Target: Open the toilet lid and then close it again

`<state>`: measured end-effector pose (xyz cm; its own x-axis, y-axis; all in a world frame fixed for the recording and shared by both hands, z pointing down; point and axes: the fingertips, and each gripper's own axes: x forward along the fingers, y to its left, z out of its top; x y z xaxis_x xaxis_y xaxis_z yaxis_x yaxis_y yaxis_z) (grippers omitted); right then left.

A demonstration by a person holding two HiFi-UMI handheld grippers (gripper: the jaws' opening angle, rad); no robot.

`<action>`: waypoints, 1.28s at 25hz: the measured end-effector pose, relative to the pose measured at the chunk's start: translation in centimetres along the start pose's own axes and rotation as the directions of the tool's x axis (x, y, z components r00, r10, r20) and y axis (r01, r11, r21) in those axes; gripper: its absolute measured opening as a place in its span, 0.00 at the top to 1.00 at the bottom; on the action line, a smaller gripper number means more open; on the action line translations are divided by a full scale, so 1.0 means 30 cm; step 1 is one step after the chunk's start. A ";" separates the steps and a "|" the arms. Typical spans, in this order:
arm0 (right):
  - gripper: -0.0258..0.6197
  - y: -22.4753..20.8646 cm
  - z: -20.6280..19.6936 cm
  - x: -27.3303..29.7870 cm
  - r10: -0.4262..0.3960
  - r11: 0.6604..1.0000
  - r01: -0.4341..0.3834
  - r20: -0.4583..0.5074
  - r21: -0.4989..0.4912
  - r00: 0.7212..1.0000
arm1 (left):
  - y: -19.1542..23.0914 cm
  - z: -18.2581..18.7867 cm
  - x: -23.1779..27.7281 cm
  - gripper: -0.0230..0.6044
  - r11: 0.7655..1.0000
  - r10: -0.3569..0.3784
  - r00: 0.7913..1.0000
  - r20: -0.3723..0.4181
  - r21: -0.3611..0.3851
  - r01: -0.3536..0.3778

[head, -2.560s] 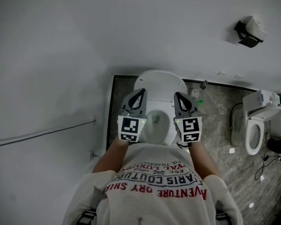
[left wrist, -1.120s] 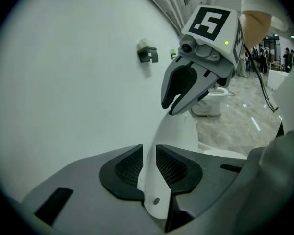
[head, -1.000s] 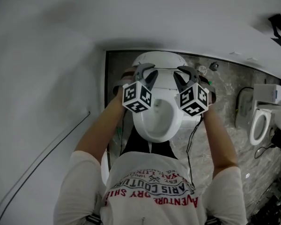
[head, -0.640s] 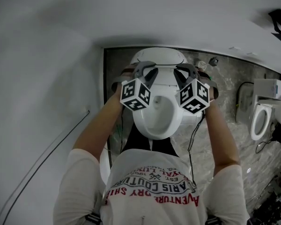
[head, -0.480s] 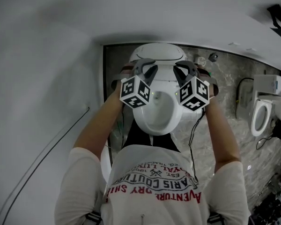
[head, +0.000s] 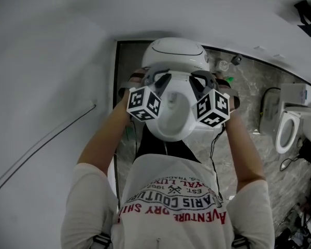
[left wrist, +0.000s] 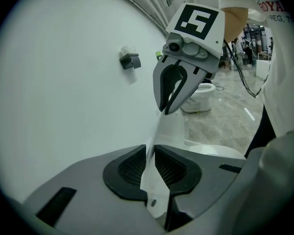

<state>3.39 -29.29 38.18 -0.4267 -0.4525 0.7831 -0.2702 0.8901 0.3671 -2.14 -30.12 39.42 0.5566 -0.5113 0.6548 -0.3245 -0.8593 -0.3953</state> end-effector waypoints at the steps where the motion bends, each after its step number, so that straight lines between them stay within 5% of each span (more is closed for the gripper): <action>1: 0.91 0.029 0.002 -0.011 0.007 1.000 -0.006 0.004 -0.009 1.000 | -0.024 -0.005 -0.017 0.86 1.000 0.000 1.000 -0.001 -0.003 0.000; 7: 0.91 0.171 0.000 -0.066 0.037 0.997 -0.036 0.021 -0.063 0.999 | -0.146 -0.019 -0.092 0.87 0.999 0.032 0.999 -0.021 0.044 -0.031; 16: 0.91 0.338 -0.015 -0.116 0.004 0.998 -0.002 0.016 -0.069 1.000 | -0.293 -0.042 -0.167 0.87 0.999 0.051 0.998 -0.019 -0.009 -0.052; 32: 0.91 0.715 -0.091 -0.136 -0.037 0.998 0.033 -0.082 -0.054 0.996 | -0.653 -0.154 -0.264 0.87 0.999 -0.031 0.999 0.043 0.040 0.029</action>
<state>1.69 -8.19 44.23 -0.3446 -0.4791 0.8073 -0.2368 0.8765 0.4191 -3.74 -9.27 44.95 0.5984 -0.4840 0.6385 -0.2774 -0.8728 -0.4016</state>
